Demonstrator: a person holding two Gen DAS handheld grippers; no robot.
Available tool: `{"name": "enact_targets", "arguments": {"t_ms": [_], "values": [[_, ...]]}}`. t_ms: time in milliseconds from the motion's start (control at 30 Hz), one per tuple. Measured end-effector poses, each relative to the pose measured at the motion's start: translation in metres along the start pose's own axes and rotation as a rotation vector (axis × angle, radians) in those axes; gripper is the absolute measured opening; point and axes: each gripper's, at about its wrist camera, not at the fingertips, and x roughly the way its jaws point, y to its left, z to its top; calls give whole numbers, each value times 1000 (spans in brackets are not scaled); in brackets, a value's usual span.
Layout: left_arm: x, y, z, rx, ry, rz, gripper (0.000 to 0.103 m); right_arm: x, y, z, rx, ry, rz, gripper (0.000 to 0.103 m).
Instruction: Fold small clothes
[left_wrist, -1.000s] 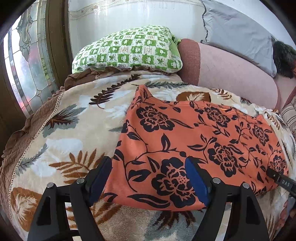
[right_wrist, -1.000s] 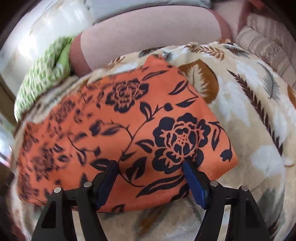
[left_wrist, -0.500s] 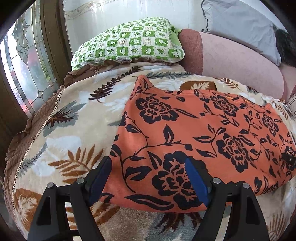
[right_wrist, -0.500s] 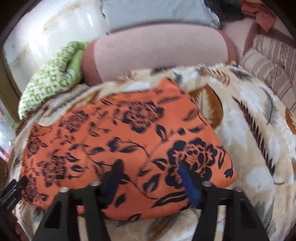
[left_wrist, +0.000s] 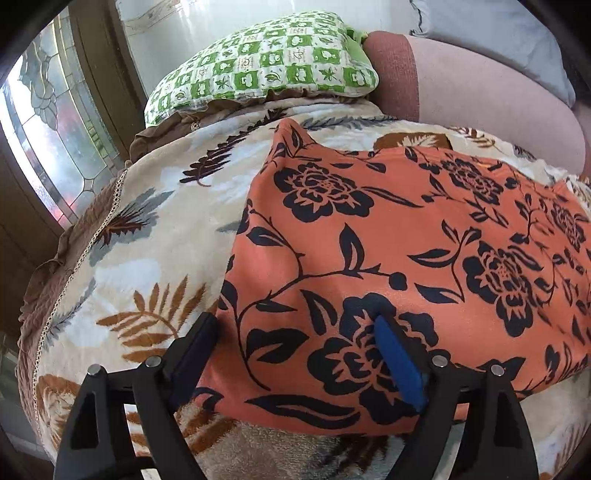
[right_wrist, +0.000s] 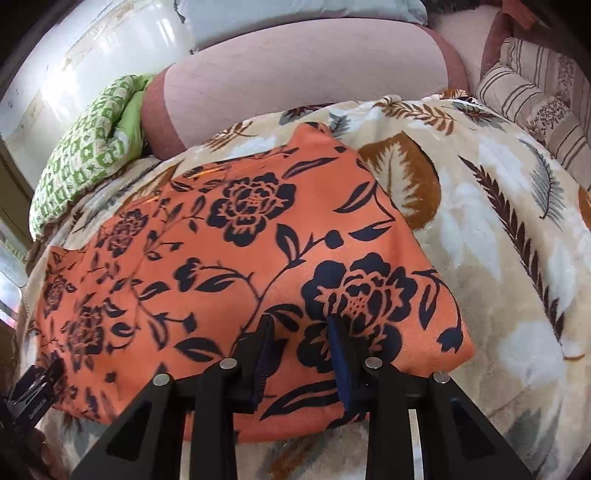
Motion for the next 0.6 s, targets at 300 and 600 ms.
{"name": "enact_targets", "arguments": {"t_ms": [300,600], "values": [[-16,-1,1,16,-65,-1,87,-34,61,-10,-108,-36,176,32],[-18,10,1,-12,-70,-5,87,-14,119,-40,-199,47,231,32]]}}
